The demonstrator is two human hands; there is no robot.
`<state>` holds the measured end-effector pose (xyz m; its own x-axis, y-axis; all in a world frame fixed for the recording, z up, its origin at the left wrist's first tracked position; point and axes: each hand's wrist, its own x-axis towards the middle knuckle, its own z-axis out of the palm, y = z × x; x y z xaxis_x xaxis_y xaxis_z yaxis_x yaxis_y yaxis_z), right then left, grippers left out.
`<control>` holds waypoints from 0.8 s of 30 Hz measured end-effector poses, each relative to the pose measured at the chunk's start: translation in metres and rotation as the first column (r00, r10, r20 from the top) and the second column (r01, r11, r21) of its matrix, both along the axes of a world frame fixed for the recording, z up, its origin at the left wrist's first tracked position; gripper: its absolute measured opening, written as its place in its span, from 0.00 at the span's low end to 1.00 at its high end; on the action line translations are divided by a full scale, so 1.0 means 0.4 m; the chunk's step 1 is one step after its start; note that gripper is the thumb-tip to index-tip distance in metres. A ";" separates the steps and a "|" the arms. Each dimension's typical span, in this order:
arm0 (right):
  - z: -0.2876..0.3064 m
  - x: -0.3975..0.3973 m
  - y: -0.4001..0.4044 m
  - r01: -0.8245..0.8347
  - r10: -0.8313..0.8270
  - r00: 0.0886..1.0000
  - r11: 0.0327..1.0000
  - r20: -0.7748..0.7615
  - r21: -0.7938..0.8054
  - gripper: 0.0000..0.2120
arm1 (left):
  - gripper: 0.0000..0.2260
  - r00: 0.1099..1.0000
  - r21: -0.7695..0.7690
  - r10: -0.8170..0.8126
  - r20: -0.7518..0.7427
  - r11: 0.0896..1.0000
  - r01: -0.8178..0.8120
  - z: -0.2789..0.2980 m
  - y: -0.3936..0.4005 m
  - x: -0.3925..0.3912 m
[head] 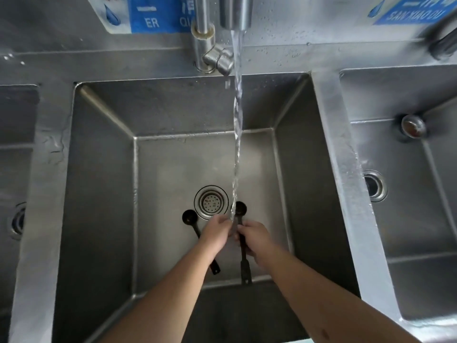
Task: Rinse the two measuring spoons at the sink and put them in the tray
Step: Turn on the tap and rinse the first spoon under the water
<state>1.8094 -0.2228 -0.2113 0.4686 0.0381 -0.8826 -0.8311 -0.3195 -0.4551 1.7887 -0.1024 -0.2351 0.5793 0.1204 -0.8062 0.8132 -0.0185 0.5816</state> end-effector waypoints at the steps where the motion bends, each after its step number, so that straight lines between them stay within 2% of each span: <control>1: 0.040 -0.001 0.005 0.007 -0.007 1.000 1.000 -0.010 0.025 0.08 | 0.06 0.999 -0.033 0.034 0.015 0.999 -0.034 0.020 0.000 0.008; 4: 0.137 -0.013 0.022 0.069 -0.062 0.996 0.992 -0.071 0.101 0.07 | 0.07 0.980 -0.194 0.200 -0.004 0.961 -0.197 0.077 -0.010 0.025; 8: 0.196 -0.033 0.030 0.085 -0.076 0.991 0.993 -0.113 0.077 0.07 | 0.13 0.955 -0.267 0.295 -0.021 0.919 -0.290 0.135 -0.004 0.033; 13: 0.231 -0.038 0.046 0.107 -0.101 0.990 0.992 -0.103 0.062 0.11 | 0.06 0.949 -0.195 0.314 -0.028 0.930 -0.313 0.171 0.002 0.044; 16: 0.247 -0.038 0.049 0.075 -0.071 0.995 0.995 -0.063 0.059 0.11 | 0.02 0.970 -0.095 0.241 -0.038 0.965 -0.243 0.171 0.009 0.048; 18: 0.255 -0.041 0.045 0.019 -0.019 1.000 0.999 0.005 0.034 0.10 | 0.08 0.993 0.002 0.117 -0.010 0.993 -0.117 0.173 0.019 0.053; 19: 0.256 -0.043 0.041 -0.006 0.006 0.999 1.000 0.035 0.017 0.11 | 0.09 1.000 0.096 0.012 0.019 0.995 -0.014 0.174 0.022 0.055; 21: 0.256 -0.048 0.036 -0.005 0.005 0.998 1.000 0.059 0.012 0.12 | 0.08 0.974 0.339 -0.216 0.067 0.923 0.181 0.175 0.027 0.060; 22: 0.255 -0.050 0.033 0.006 -0.007 0.998 1.000 0.067 0.024 0.12 | 0.06 0.965 0.383 -0.244 0.094 0.904 0.191 0.176 0.023 0.062; 23: 0.253 -0.051 0.031 0.014 -0.016 0.997 0.999 0.078 0.037 0.12 | 0.03 0.972 0.339 -0.200 0.124 0.929 0.148 0.182 0.019 0.062; 24: 0.253 -0.052 0.028 0.019 -0.023 0.996 0.999 0.090 0.050 0.12 | 0.03 0.987 0.190 -0.073 0.144 0.981 0.045 0.187 0.013 0.063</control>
<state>1.7885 -0.2117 -0.1102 0.5474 0.0700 -0.8340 -0.7923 -0.2774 -0.5433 1.8140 -0.0973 -0.1604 0.7021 0.2217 -0.6767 0.7116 -0.1832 0.6782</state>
